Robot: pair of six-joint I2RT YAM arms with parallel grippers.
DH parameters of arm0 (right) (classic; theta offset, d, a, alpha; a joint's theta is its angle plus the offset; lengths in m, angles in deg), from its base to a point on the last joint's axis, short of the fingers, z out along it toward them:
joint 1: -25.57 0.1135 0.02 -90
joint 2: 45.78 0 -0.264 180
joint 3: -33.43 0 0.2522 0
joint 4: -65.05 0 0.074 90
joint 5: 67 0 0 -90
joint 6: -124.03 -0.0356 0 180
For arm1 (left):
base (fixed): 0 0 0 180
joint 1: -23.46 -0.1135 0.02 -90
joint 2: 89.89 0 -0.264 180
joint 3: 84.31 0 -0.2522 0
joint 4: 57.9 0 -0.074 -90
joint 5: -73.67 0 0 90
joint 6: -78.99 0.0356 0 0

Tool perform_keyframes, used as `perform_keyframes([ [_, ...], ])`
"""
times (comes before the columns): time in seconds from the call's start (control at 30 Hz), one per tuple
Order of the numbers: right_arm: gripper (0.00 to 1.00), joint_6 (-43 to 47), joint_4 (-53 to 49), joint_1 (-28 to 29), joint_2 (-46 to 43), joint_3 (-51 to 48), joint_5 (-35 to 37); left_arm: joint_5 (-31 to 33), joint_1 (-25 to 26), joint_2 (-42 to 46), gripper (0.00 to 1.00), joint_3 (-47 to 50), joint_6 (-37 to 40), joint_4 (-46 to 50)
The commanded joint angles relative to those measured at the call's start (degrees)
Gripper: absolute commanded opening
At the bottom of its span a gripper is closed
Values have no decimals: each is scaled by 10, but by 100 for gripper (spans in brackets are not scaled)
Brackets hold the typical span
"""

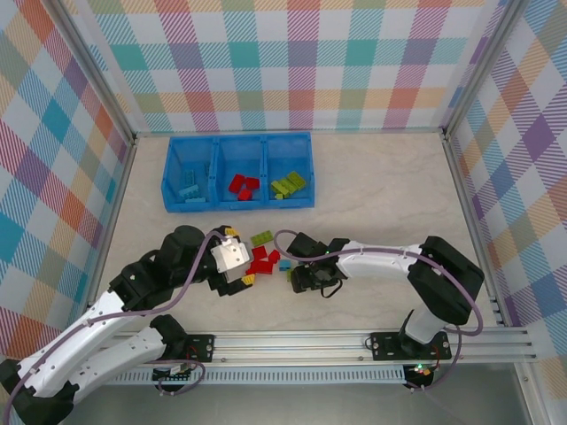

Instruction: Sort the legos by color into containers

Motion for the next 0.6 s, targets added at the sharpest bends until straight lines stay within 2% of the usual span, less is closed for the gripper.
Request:
perform_keyframes([
  [0.0,53,-3,29,4,17,-8,29,-3,1,7,98,2,19,3],
  [0.17,39,5,16,7,21,-10,60,-12,1,29,99,21,32,-1],
  [0.27,31,11,20,6,4,-18,63,-39,1,36,100,35,59,5],
  [0.43,23,35,3,5,-114,-24,99,-72,1,33,100,39,68,2],
  [0.57,22,103,21,-24,-172,22,111,-56,1,33,100,47,69,-12],
])
